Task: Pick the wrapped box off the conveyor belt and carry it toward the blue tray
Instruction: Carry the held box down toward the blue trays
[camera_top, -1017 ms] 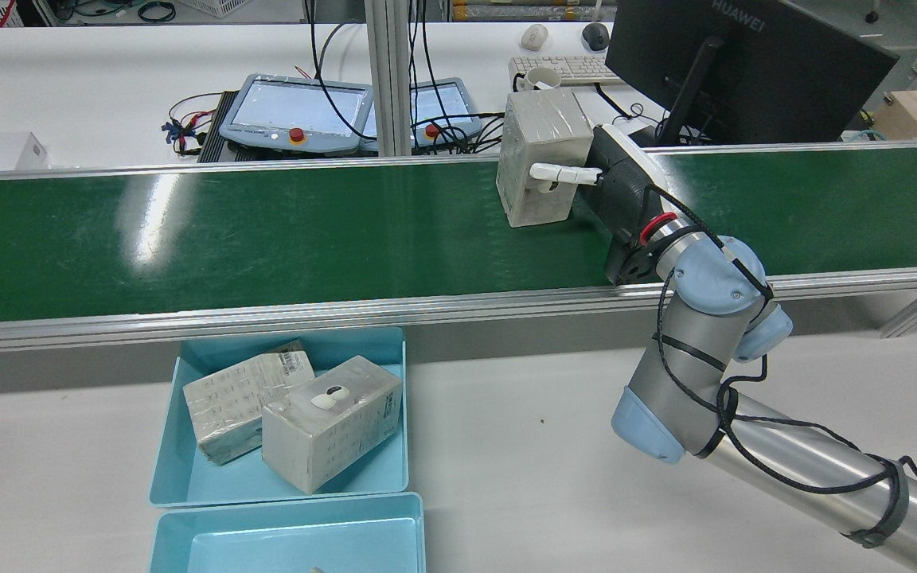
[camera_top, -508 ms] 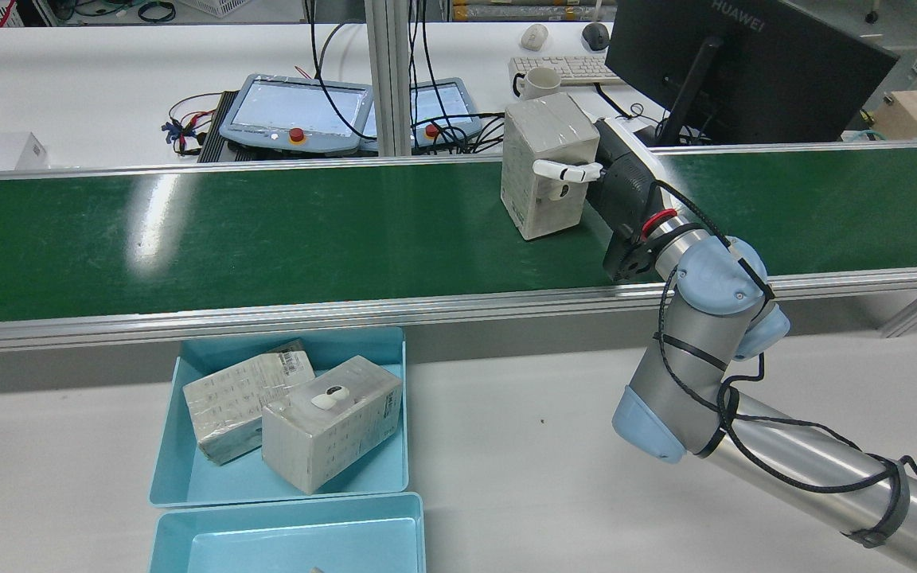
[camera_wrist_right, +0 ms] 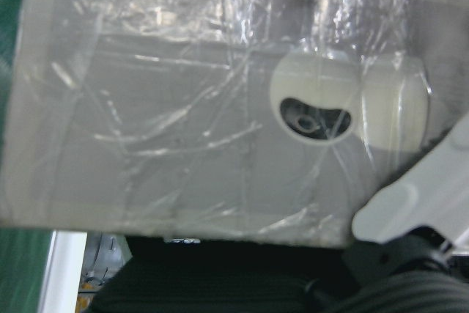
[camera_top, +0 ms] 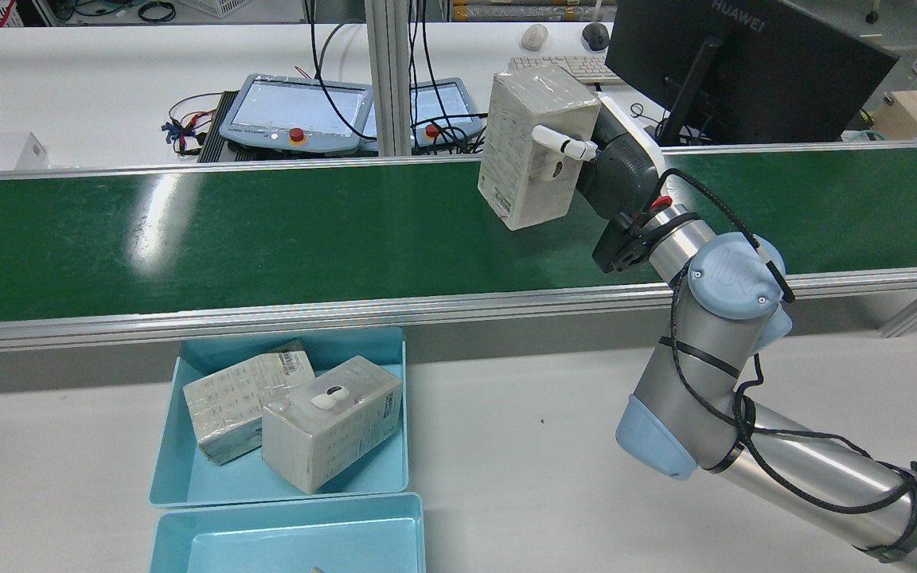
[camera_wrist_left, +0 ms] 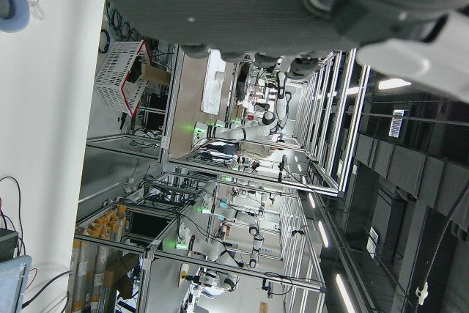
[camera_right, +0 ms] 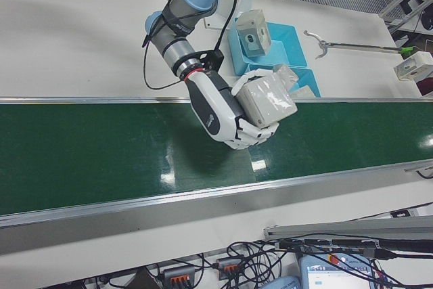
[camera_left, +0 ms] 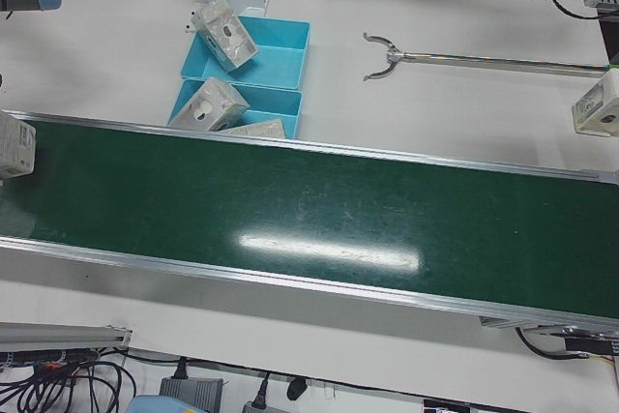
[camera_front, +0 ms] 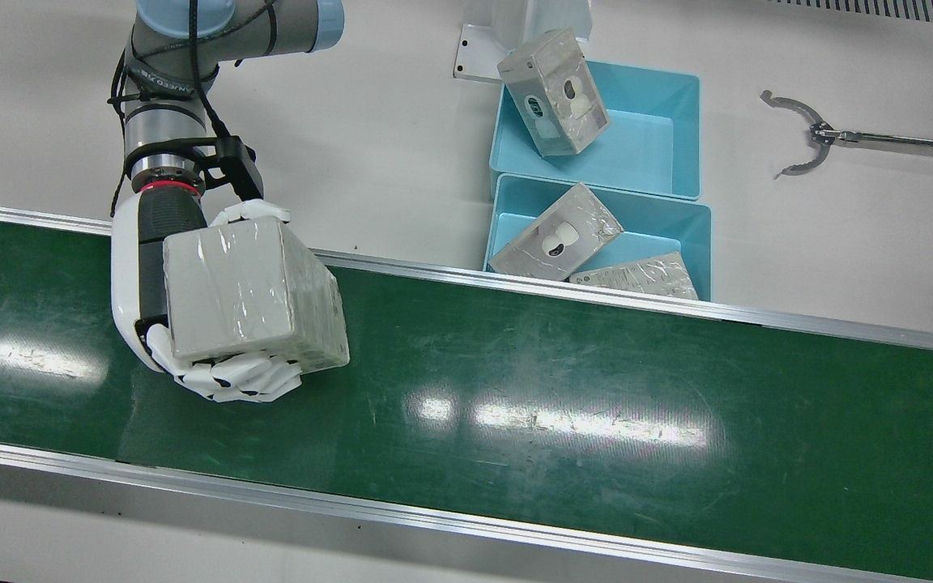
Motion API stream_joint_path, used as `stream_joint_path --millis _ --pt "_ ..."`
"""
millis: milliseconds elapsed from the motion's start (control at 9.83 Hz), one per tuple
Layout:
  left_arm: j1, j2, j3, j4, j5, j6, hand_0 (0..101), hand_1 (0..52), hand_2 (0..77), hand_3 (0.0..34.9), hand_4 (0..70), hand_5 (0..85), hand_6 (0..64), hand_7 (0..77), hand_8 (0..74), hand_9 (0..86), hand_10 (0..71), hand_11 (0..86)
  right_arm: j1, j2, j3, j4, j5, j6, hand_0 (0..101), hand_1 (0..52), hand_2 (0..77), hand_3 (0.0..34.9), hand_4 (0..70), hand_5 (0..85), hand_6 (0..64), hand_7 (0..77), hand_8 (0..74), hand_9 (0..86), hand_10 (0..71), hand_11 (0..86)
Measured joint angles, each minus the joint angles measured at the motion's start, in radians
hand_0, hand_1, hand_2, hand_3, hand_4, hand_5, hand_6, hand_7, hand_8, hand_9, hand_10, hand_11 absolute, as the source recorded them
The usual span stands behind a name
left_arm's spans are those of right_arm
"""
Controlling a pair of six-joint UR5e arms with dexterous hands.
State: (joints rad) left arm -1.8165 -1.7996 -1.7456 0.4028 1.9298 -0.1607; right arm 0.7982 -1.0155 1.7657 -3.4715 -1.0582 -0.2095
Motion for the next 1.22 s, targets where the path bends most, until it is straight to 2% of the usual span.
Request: stream_joint_path --millis 102,305,407,508,610,712,814,915,1017,1119,1220 --pt "0.0 0.0 0.0 0.0 0.0 0.0 0 0.0 0.5 0.0 0.0 0.5 0.0 0.5 0.0 0.5 0.5 0.0 -0.015 0.0 0.045 -0.002 0.006 -0.002 36 0.0 31.1 33.7 25.6 39.8 29.5 42.5 45.3 36.5 28.9 41.5" --pt "0.0 0.0 0.0 0.0 0.0 0.0 0 0.0 1.1 0.0 0.0 0.5 0.0 0.5 0.5 0.0 0.0 0.0 -0.087 0.0 0.139 -0.011 0.029 -0.006 36 0.0 31.1 32.4 25.6 39.8 29.5 42.5 45.8 36.5 30.0 42.0" --pt "0.0 0.0 0.0 0.0 0.0 0.0 0 0.0 1.1 0.0 0.0 0.5 0.0 0.5 0.5 0.0 0.0 0.0 -0.142 0.0 0.184 -0.013 0.056 -0.018 36 0.0 31.1 24.2 24.0 43.6 29.5 42.5 49.6 36.5 32.2 45.3" --pt "0.0 0.0 0.0 0.0 0.0 0.0 0 0.0 0.5 0.0 0.0 0.5 0.0 0.5 0.5 0.0 0.5 0.0 -0.205 0.001 0.231 -0.013 0.091 -0.05 36 0.0 31.1 24.2 24.0 43.6 29.5 42.5 51.3 36.0 32.2 45.3" --pt "0.0 0.0 0.0 0.0 0.0 0.0 0 0.0 0.5 0.0 0.0 0.5 0.0 0.5 0.5 0.0 0.5 0.0 -0.273 0.002 0.279 -0.011 0.131 -0.098 37 0.0 31.1 20.5 24.5 43.6 33.8 40.4 51.3 36.0 31.6 44.2" --pt "0.0 0.0 0.0 0.0 0.0 0.0 0 0.0 0.5 0.0 0.0 0.5 0.0 0.5 0.5 0.5 0.0 0.0 -0.341 0.007 0.317 -0.01 0.174 -0.15 37 0.0 31.6 16.5 24.5 43.6 34.4 40.4 51.3 36.0 30.5 42.0" --pt "0.0 0.0 0.0 0.0 0.0 0.0 0 0.0 0.5 0.0 0.0 0.5 0.0 0.5 0.5 0.5 0.5 0.0 -0.398 0.017 0.337 -0.009 0.203 -0.192 37 0.0 31.6 16.5 24.5 43.6 34.4 40.4 51.3 36.0 30.5 42.0" --pt "0.0 0.0 0.0 0.0 0.0 0.0 0 0.0 0.5 0.0 0.0 0.5 0.0 0.5 0.5 0.5 0.0 0.0 -0.445 0.028 0.346 -0.01 0.217 -0.226 37 0.0 28.9 7.8 24.5 43.6 34.9 40.4 51.3 36.0 24.0 33.3" --pt "0.0 0.0 0.0 0.0 0.0 0.0 0 0.0 0.5 0.0 0.0 0.5 0.0 0.5 0.5 0.5 0.0 0.0 -0.473 0.035 0.351 -0.01 0.22 -0.259 37 0.0 27.3 3.1 24.5 43.6 34.9 40.4 53.5 36.0 22.4 31.1" --pt "0.0 0.0 0.0 0.0 0.0 0.0 0 0.0 0.5 0.0 0.0 0.5 0.0 0.5 0.5 0.0 0.5 0.0 -0.495 0.04 0.36 -0.013 0.217 -0.306 43 0.0 27.3 0.0 24.5 43.6 34.9 40.4 50.7 38.2 19.6 30.0" --pt "0.0 0.0 0.0 0.0 0.0 0.0 0 0.0 1.1 0.0 0.0 0.5 0.0 0.5 0.5 0.5 0.5 0.0 -0.509 0.043 0.38 -0.022 0.21 -0.366 43 0.0 27.8 0.0 24.5 43.6 34.9 40.4 44.2 43.6 19.1 28.4"
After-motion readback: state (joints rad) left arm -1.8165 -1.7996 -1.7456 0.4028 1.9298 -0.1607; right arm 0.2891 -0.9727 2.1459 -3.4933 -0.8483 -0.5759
